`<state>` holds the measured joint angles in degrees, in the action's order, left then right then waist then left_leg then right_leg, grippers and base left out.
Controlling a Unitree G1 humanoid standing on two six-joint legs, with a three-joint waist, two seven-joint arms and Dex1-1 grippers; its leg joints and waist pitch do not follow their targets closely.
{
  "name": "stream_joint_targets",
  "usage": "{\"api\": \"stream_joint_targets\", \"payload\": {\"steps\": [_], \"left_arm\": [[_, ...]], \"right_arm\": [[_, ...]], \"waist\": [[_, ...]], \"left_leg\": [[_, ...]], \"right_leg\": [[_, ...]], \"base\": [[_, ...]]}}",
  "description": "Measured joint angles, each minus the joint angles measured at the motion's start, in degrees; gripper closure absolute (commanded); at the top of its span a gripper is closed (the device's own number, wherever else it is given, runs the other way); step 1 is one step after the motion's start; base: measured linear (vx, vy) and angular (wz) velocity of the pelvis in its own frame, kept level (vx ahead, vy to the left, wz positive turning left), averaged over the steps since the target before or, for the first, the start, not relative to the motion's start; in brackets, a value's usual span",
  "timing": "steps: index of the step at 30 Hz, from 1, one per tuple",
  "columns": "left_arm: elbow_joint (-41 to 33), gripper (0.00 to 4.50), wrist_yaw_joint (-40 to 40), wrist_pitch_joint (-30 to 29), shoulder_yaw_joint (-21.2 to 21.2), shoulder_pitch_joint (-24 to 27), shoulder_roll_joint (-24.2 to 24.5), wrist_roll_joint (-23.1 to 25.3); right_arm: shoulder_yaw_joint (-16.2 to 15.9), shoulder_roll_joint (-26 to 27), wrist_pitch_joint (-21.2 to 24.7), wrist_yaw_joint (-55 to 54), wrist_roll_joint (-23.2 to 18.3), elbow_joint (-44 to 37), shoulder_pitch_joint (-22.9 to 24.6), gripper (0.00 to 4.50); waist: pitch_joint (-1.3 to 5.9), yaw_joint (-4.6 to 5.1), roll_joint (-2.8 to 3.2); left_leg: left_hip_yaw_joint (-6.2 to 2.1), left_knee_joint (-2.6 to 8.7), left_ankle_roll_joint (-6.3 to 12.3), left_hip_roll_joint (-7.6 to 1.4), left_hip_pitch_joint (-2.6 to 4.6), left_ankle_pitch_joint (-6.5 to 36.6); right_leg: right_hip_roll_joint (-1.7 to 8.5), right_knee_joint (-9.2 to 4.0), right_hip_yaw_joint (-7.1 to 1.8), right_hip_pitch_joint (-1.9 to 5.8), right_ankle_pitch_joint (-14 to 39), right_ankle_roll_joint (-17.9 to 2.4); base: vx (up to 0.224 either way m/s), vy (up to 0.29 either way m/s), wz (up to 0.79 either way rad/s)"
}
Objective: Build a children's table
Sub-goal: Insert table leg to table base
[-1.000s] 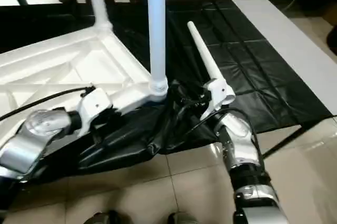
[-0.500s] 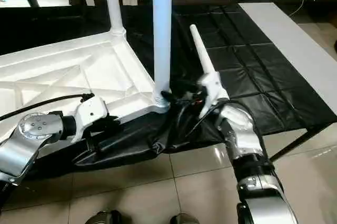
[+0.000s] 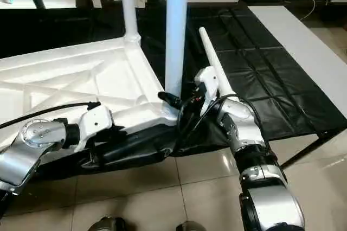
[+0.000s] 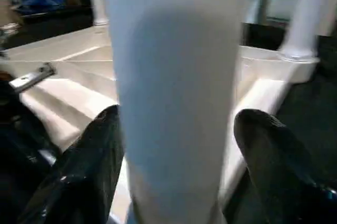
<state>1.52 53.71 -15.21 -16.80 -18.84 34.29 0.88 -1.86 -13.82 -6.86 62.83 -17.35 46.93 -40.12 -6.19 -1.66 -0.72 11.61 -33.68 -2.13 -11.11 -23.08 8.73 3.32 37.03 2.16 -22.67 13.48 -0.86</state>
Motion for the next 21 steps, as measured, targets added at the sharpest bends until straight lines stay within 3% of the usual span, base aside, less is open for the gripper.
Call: {"api": "stream_joint_targets", "payload": {"steps": [13, 21], "left_arm": [[-0.04, 4.50, 0.29, 0.35, -0.27, 0.16, -0.27, 0.20], [-0.23, 4.50, 0.19, 0.41, -0.32, 0.33, -0.54, 0.59]], "right_arm": [[-0.40, -0.65, -0.14, 2.31, 1.67, 3.96, -1.62, 2.49], [-0.43, -0.98, -0.18, 3.49, 2.17, 5.58, -2.56, 2.57]], "waist": [[0.16, -0.30, 0.11], [0.29, -0.30, 0.04]], "left_leg": [[-0.01, -0.19, 0.20, -0.02, -0.07, 0.02], [-0.01, -0.41, 0.34, -0.03, -0.10, 0.10]], "right_leg": [[0.00, 0.05, 0.02, 0.00, 0.00, 0.00], [0.01, 0.08, 0.00, 0.04, 0.00, 0.00]], "base": [[0.000, 0.000, 0.00], [0.000, 0.000, 0.00]]}}
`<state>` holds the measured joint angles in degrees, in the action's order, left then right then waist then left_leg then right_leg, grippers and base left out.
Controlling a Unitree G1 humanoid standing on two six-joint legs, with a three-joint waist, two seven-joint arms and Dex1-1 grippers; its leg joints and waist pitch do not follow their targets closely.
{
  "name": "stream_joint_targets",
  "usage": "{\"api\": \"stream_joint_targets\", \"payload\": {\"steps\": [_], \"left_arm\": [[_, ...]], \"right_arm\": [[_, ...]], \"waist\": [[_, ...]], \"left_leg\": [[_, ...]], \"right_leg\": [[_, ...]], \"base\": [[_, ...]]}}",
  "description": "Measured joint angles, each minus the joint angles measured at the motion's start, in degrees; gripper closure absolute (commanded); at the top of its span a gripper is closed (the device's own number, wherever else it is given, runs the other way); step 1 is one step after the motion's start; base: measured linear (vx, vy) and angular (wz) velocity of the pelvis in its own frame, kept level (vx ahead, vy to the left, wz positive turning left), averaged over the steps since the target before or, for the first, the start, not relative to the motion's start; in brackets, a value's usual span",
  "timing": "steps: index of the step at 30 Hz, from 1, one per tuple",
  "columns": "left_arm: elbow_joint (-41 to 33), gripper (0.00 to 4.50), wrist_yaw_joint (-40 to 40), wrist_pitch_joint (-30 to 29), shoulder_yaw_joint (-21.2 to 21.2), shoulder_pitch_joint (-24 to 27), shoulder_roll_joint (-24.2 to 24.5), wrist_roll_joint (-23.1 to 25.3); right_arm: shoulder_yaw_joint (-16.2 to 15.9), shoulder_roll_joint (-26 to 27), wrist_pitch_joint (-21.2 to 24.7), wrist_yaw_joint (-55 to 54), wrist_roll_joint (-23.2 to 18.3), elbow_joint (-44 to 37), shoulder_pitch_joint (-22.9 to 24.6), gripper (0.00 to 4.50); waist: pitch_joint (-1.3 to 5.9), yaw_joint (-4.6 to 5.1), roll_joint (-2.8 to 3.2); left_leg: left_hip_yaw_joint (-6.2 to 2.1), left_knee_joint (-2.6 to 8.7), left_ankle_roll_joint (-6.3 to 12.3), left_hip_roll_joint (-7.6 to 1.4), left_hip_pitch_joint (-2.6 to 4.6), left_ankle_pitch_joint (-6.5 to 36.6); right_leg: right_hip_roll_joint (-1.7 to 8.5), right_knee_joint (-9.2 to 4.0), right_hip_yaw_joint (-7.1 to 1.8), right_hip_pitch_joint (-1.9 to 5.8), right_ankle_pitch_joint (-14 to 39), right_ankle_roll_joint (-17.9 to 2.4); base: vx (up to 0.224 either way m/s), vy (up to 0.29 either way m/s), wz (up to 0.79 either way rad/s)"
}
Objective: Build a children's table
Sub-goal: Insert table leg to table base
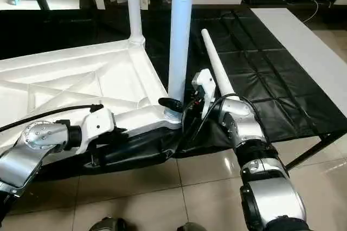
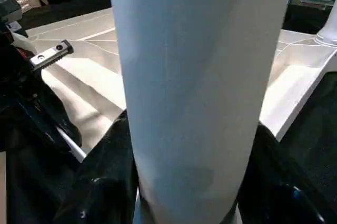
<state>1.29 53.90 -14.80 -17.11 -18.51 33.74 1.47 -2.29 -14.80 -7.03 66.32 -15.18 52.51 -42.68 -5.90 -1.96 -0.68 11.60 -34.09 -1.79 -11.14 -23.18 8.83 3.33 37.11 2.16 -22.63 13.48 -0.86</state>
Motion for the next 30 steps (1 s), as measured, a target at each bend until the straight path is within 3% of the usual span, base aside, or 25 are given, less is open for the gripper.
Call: {"api": "stream_joint_targets", "payload": {"steps": [4, 15, 18, 19, 22, 25, 28, 29, 30], "left_arm": [[0.02, 4.50, -0.64, -0.27, 0.08, 0.18, -0.43, 0.44], [2.84, 4.50, -10.96, -12.24, -0.44, -4.18, -9.20, 4.44], [4.39, 4.50, -15.79, -19.01, -0.61, -6.82, -15.64, 5.75], [5.38, 4.50, -18.27, -21.44, -0.60, -7.82, -18.86, 5.92], [7.06, 4.50, -21.28, -23.94, -0.64, -8.84, -22.68, 5.86], [7.95, 4.50, -22.28, -24.11, -0.71, -9.20, -23.28, 6.01], [6.57, 4.50, -21.03, -21.21, -2.00, -8.03, -19.57, 6.12], [5.99, 4.50, -20.50, -20.23, -2.06, -7.37, -18.58, 6.14], [5.32, 4.50, -20.01, -19.64, -2.02, -6.78, -17.61, 6.28]], "right_arm": [[-0.02, 0.35, -0.52, -1.88, 1.03, 0.58, -0.08, 2.57], [1.79, 8.46, -2.24, -35.11, 5.01, 4.01, -0.92, 2.60], [4.73, 12.33, -1.75, -52.44, 5.28, 5.18, -2.03, 2.60], [7.14, 14.04, -1.59, -59.40, 4.47, 5.86, -2.43, 2.60], [10.05, 16.52, -2.28, -67.25, 2.90, 5.97, -2.60, 2.61], [11.63, 17.84, -2.42, -67.00, 1.22, 6.22, -2.48, 2.61], [12.12, 17.39, -2.54, -56.24, -0.41, 5.44, -1.90, 2.61], [11.04, 16.89, -2.55, -53.04, -0.16, 5.04, -1.47, 2.05], [9.34, 16.31, -3.03, -50.62, 0.78, 4.52, -1.17, 1.91]], "waist": [[0.18, 0.09, -0.01], [0.75, 0.48, -0.64], [0.85, 0.22, -0.60], [0.96, -0.02, -0.42], [1.50, 0.04, -0.06], [1.84, 0.37, -0.24], [1.90, 1.18, -0.34], [1.90, 1.57, -0.34], [1.90, 1.86, -0.34]], "left_leg": [[0.00, -0.10, 0.05, 0.00, 0.01, 0.04], [0.01, -0.25, -0.28, -0.05, 0.84, 0.21], [0.02, -0.23, -0.28, 0.04, 0.88, 0.21], [0.02, -0.20, -0.27, 0.14, 0.87, 0.22], [0.08, -0.19, -0.08, 0.30, 0.87, 0.35], [0.06, -0.15, -0.08, 0.26, 0.87, 0.35], [-0.05, -0.14, -0.09, 0.22, 0.80, 0.35], [-0.10, -0.11, -0.10, 0.21, 0.77, 0.34], [-0.13, -0.09, -0.11, 0.17, 0.75, 0.33]], "right_leg": [[0.01, 0.01, 0.00, 0.05, 0.00, 0.00], [0.04, -0.03, -0.02, 0.81, -0.06, -0.09], [0.11, -0.04, -0.05, 0.84, -0.09, -0.09], [0.19, -0.09, -0.06, 0.87, -0.09, -0.08], [0.31, -0.23, -0.12, 0.94, -0.06, -0.03], [0.29, -0.25, -0.10, 0.92, -0.05, 0.08], [0.21, -0.28, -0.10, 0.85, -0.10, 0.28], [0.18, -0.30, -0.07, 0.85, -0.11, 0.29], [0.16, -0.29, -0.03, 0.81, -0.11, 0.29]], "base": [[0.000, 0.000, 0.00], [0.000, 0.000, 0.00], [0.000, 0.000, 0.00], [0.000, 0.000, 0.00], [0.000, 0.000, 0.00], [0.000, 0.000, 0.00], [0.000, 0.000, 0.00], [0.000, 0.000, 0.00], [0.000, 0.000, 0.00]]}}
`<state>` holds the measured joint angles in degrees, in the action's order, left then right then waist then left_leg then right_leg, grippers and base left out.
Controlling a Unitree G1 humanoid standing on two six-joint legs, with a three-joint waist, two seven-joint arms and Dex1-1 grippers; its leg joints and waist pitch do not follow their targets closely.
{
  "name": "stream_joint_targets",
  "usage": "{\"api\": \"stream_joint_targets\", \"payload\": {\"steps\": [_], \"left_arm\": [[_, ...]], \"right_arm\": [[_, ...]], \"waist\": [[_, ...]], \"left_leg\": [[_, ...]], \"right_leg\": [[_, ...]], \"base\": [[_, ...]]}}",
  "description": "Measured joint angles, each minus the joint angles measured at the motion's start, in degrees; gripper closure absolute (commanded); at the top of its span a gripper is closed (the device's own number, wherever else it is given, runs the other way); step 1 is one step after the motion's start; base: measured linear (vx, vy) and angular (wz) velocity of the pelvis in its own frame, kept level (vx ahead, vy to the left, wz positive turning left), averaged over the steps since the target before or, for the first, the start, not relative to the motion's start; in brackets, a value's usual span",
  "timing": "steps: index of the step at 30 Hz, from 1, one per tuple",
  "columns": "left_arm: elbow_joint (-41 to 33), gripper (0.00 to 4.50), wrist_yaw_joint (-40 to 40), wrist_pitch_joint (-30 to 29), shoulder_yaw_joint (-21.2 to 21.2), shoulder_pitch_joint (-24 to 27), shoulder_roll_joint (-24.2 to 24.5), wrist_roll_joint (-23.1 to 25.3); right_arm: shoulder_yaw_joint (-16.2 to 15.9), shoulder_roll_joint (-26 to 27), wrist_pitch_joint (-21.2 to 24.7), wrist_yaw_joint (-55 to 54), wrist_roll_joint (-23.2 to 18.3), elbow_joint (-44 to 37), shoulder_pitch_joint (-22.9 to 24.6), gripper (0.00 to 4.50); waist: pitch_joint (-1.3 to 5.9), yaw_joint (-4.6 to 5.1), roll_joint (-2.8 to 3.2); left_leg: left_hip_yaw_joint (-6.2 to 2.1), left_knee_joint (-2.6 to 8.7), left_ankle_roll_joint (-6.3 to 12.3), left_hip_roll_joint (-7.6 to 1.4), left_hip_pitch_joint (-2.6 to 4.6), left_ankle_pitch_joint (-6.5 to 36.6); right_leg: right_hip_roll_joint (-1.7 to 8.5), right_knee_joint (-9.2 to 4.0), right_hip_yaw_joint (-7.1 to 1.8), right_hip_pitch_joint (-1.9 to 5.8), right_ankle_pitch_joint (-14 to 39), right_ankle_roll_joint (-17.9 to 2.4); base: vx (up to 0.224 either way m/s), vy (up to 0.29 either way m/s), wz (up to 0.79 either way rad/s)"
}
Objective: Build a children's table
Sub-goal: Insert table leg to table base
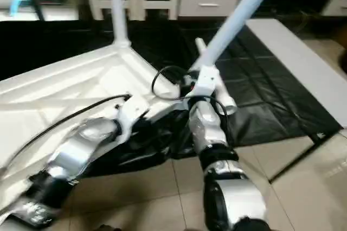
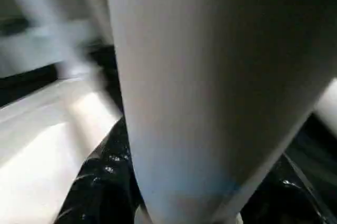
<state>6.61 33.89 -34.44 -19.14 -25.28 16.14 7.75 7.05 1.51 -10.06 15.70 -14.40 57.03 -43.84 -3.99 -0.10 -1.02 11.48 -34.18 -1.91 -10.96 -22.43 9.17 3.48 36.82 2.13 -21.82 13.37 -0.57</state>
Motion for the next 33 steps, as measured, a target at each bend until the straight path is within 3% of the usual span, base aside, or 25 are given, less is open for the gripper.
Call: {"api": "stream_joint_targets", "payload": {"steps": [1, 5, 11, 12, 15, 22, 27, 33], "left_arm": [[-0.93, 4.50, 0.82, 0.99, 0.01, 0.72, 1.36, 0.07], [-2.88, 4.50, 2.25, 1.95, 0.29, 1.98, 2.86, -0.10], [-4.58, 4.50, 2.86, 3.16, 0.53, 3.18, 4.82, -0.67], [-4.64, 4.50, 2.88, 3.28, 0.60, 3.29, 4.91, -0.67], [-4.90, 4.50, 3.11, 3.41, 0.73, 3.52, 4.98, -0.68], [-6.43, 4.50, 3.52, 3.53, 0.93, 4.56, 5.44, -0.97], [-7.14, 4.50, 3.79, 3.69, 0.95, 5.02, 5.99, -1.25], [-9.01, 4.50, 6.63, 6.22, 0.58, 6.69, 8.69, -1.43]], "right_arm": [[-2.40, -1.14, -0.38, 2.31, 1.81, 0.05, 0.78, 1.89], [-4.33, -3.53, -1.25, 7.66, 3.08, -0.05, 1.67, 1.50], [-3.65, -6.80, -0.40, 16.57, 2.54, -0.60, 2.86, 1.15], [-3.57, -6.98, -0.40, 17.18, 2.39, -0.65, 2.86, 1.48], [-2.93, -7.10, 0.03, 18.02, 1.17, -0.56, 2.85, 1.55], [-2.20, -7.37, 0.03, 21.78, 0.44, -0.07, 0.78, 2.27], [-1.60, -7.36, 0.03, 22.41, 0.23, -0.07, 0.72, 2.56], [-0.78, -9.13, 1.73, 27.76, -1.07, -0.04, 0.14, 2.60]], "waist": [[0.00, 0.22, -0.02], [-0.08, 0.29, 0.09], [-0.11, 0.63, 0.11], [-0.11, 0.69, 0.11], [-0.16, 0.75, 0.18], [-0.18, 0.99, 0.19], [-0.18, 0.94, 0.19], [-0.27, 0.80, 0.06]], "left_leg": [[-0.04, 0.01, -0.01, -0.05, -0.06, 0.00], [-0.05, 0.03, 0.00, -0.06, -0.31, 0.00], [-0.02, 0.06, 0.08, -0.06, -0.63, 0.05], [-0.01, 0.08, 0.08, -0.06, -0.63, 0.05], [0.00, 0.14, 0.07, -0.07, -0.63, 0.04], [0.06, 0.43, 0.08, -0.06, -0.64, 0.04], [0.11, 0.57, 0.15, -0.06, -0.65, 0.00], [0.12, 0.62, 0.16, -0.08, -0.79, -0.01]], "right_leg": [[-0.07, -0.01, 0.02, -0.06, 0.00, 0.00], [-0.07, -0.14, 0.08, -0.20, 0.00, -0.01], [-0.07, -0.28, 0.08, -0.43, -0.01, -0.02], [-0.07, -0.29, 0.08, -0.45, -0.01, -0.02], [-0.07, -0.31, 0.08, -0.47, -0.01, -0.02], [-0.08, -0.60, 0.09, -0.48, -0.01, -0.02], [-0.08, -0.67, 0.09, -0.53, 0.00, -0.02], [-0.10, -0.67, 0.09, -0.68, 0.00, -0.03]], "base": [[0.000, 0.000, 0.00], [0.000, 0.000, 0.00], [0.000, 0.000, 0.00], [0.000, 0.000, 0.00], [0.000, 0.000, 0.00], [0.000, 0.000, 0.00], [0.000, 0.000, 0.00], [0.000, 0.000, 0.00]]}}
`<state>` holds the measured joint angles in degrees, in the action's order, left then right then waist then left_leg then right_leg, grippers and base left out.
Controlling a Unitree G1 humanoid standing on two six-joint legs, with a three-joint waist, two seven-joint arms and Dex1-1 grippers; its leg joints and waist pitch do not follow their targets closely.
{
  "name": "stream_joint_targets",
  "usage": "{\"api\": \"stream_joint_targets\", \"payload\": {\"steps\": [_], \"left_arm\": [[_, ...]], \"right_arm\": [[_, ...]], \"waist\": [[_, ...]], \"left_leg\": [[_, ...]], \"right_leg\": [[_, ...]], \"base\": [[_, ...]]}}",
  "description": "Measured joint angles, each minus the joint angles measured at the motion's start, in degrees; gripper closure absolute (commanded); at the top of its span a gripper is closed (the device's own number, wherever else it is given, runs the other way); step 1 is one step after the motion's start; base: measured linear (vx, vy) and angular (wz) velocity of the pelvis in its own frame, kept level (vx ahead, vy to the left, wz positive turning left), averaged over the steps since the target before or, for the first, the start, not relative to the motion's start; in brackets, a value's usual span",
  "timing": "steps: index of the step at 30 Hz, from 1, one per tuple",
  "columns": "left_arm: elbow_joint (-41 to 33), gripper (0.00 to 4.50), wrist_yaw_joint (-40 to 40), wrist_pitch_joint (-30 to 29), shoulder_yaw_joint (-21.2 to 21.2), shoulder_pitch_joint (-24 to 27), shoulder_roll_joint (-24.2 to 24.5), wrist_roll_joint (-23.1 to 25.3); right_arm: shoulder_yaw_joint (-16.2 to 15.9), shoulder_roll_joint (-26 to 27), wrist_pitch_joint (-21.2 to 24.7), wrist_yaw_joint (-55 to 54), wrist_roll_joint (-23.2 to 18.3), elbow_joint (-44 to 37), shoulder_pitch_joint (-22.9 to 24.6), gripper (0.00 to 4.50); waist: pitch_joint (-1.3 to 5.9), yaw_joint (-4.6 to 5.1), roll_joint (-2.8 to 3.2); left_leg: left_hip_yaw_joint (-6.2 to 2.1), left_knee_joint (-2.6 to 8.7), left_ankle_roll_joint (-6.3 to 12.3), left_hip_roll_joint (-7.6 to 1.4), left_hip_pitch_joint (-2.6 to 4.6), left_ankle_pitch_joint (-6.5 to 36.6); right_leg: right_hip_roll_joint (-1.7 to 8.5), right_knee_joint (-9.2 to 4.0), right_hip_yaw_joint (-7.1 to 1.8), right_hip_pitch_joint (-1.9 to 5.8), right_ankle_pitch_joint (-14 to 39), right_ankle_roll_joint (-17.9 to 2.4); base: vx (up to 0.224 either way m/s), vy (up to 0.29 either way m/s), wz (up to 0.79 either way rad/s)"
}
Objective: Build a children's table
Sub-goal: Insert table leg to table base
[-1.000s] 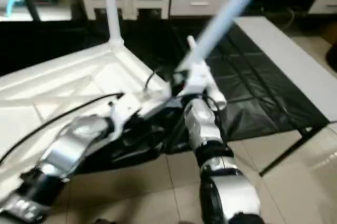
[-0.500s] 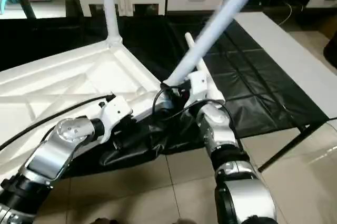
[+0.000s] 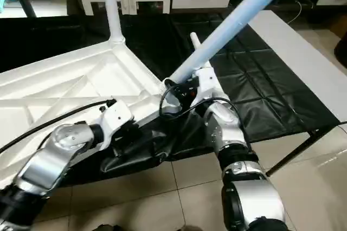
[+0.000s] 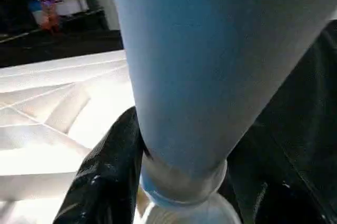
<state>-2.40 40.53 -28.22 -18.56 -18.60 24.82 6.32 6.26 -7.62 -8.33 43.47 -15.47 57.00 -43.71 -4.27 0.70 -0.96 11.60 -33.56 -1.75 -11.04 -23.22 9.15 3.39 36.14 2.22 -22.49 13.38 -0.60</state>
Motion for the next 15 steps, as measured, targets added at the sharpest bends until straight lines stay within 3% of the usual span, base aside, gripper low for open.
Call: {"api": "stream_joint_targets", "payload": {"steps": [3, 7, 11, 15], "left_arm": [[-0.28, 4.50, 1.26, 1.28, -0.38, 0.14, 0.91, -0.13], [-0.70, 4.50, 3.74, 5.58, -1.72, 0.52, 3.90, -0.07], [-0.07, 4.50, 5.31, 8.84, -2.18, 0.30, 5.59, 0.37], [0.81, 4.50, 6.93, 10.88, -2.14, -0.22, 6.71, 0.52]], "right_arm": [[-0.07, -1.64, 1.97, 3.95, -0.07, -0.03, -1.50, 2.60], [-3.60, -6.98, 5.09, 14.40, 0.74, -0.82, -1.90, 2.61], [-7.24, -11.80, 7.66, 24.57, 2.59, -3.27, -1.90, 2.61], [-9.49, -15.00, 6.89, 30.78, 4.66, -5.26, -1.76, 2.61]], "waist": [[-0.06, -0.35, -0.09], [-0.22, -1.24, -0.35], [-0.37, -1.08, -0.61], [-0.60, -0.96, -1.00]], "left_leg": [[0.02, -0.05, 0.15, 0.01, -0.12, -0.08], [0.02, -0.08, 0.19, 0.00, -0.24, -0.09], [0.07, -0.13, 0.26, 0.01, -0.30, -0.09], [0.07, -0.12, 0.24, -0.06, -0.22, -0.10]], "right_leg": [[0.01, -0.01, -0.01, -0.08, 0.00, 0.00], [0.02, -0.02, 0.04, -0.14, 0.00, 0.00], [0.04, 0.00, -0.01, -0.21, 0.00, 0.00], [0.01, 0.08, 0.00, -0.21, 0.00, 0.00]], "base": [[0.000, 0.000, 0.00], [0.000, 0.000, 0.00], [0.000, 0.000, 0.00], [0.000, 0.000, 0.00]]}}
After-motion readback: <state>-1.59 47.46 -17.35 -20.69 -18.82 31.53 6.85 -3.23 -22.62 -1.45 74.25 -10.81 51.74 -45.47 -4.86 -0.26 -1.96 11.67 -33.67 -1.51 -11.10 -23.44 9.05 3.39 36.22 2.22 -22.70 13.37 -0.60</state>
